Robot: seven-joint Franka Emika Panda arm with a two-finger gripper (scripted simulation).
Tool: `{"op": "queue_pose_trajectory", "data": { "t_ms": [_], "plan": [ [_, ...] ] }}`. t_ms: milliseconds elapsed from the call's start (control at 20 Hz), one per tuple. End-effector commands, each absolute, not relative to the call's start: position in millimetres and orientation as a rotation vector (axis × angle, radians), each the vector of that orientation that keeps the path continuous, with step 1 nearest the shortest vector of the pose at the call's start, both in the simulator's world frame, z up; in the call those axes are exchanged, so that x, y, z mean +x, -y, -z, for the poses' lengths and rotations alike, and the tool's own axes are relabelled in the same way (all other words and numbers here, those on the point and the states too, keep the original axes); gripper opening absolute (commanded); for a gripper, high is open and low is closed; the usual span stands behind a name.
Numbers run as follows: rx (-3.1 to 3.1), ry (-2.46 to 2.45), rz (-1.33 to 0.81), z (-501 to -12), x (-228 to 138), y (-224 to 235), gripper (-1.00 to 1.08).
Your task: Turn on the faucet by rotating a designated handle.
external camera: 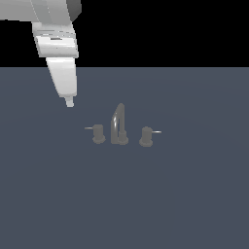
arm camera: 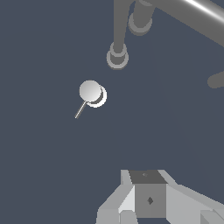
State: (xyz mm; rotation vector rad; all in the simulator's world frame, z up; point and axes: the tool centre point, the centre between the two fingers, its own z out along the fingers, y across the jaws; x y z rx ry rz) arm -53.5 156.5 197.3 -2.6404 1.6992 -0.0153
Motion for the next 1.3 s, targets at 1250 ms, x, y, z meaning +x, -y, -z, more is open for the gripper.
{"op": "queue_pose_trajectory", "data": {
  "t_ms": [1250],
  "plan": [
    [-2.127,-2.314,0.004,-70,69,-133,-1.00]
  ]
}}
